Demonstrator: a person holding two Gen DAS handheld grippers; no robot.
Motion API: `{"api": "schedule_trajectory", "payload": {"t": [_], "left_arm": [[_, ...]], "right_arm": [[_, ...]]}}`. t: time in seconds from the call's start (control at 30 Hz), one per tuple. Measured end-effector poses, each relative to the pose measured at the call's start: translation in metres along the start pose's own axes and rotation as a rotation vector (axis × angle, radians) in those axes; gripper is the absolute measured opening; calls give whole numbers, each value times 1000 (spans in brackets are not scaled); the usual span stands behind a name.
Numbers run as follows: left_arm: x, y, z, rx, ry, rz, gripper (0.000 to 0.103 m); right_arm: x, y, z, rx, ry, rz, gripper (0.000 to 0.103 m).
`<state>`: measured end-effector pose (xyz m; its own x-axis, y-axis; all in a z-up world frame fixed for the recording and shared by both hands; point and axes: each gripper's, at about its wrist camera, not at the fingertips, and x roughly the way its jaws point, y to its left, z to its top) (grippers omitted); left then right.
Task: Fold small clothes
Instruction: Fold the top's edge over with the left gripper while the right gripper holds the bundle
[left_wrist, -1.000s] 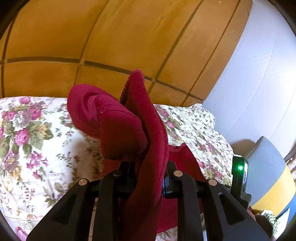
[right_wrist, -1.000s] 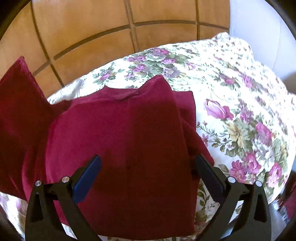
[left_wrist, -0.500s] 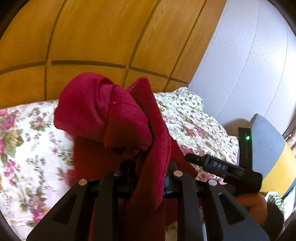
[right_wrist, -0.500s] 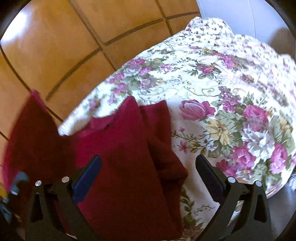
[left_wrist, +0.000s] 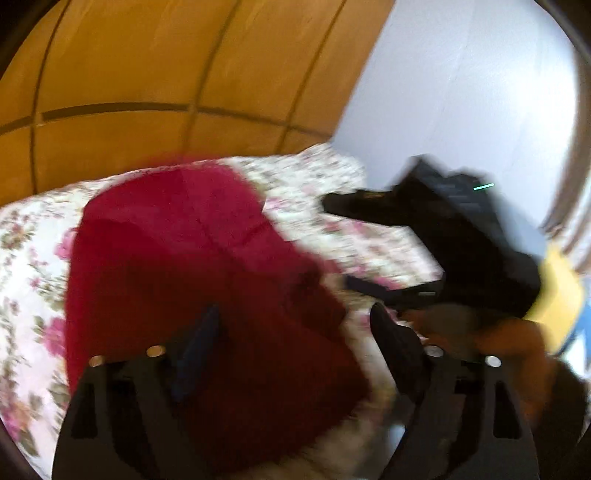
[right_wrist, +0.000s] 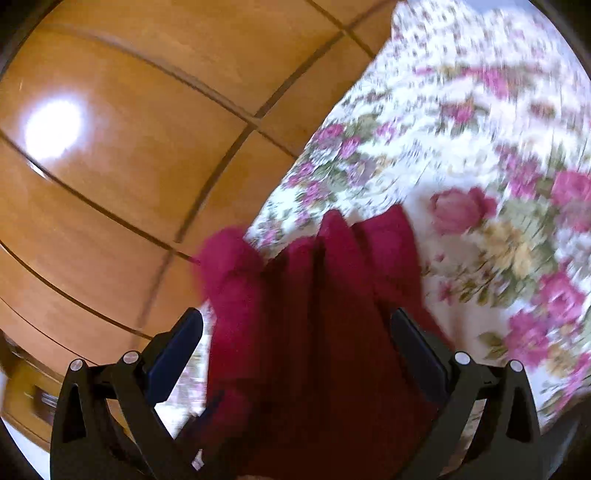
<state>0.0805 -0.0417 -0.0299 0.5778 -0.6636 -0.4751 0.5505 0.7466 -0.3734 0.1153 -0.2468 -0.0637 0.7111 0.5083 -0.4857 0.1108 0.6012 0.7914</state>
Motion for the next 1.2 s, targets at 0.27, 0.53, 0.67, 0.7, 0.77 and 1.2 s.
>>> {"api": "schedule_trajectory", "payload": {"t": [0.27,0.53,0.67,0.7,0.77,1.2], "left_arm": [[-62,35,-12,-37,-203,281,83],[-58,149,-28,-443,-80,446,83],[-43,150,-40,-417,-33,411,83],[-41,147,-39,-398,-35,416,83],[-39,143,-37,-373,-25,431,83],[11,68,-18,76,53,500,83]], "right_arm": [[15,-4,-5,26,106,22,101],[44,9,-15,-70,186,22,94],[68,5,-22,-97,222,-35,57],[69,7,-24,-121,225,-35,42],[66,14,-27,-169,214,-34,32],[14,-10,-13,-137,171,-172,26]]}}
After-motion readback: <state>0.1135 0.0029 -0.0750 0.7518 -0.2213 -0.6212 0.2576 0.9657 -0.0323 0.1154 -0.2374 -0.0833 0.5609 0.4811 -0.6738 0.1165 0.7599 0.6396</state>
